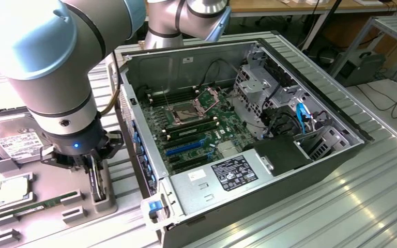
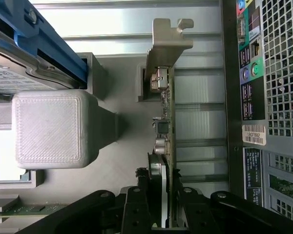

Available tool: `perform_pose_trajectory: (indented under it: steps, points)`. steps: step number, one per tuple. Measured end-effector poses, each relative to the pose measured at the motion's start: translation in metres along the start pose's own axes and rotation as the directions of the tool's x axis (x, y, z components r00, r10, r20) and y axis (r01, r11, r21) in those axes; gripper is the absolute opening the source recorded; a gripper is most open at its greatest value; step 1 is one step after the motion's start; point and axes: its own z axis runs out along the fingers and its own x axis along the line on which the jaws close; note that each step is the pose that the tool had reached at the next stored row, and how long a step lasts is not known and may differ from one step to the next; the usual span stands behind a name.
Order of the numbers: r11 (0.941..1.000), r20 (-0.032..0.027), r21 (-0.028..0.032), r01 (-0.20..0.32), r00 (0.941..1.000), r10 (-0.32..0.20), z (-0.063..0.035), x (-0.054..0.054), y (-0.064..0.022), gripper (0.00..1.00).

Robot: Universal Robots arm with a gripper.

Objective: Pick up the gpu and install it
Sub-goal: 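Pick up the gpu and move the gpu toward the slot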

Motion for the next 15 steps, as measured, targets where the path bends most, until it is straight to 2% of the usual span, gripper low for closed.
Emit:
perform_pose_trajectory:
  steps: [9,15]
  points:
    - [1.0,0.0001,-0.0001,0.0,1.0,0.0,-0.0005,-0.001,0.0001,0.28]
    - [1.0,0.0,-0.0001,0.0,1.0,0.0,-0.0235,-0.001,0.0022,0.28]
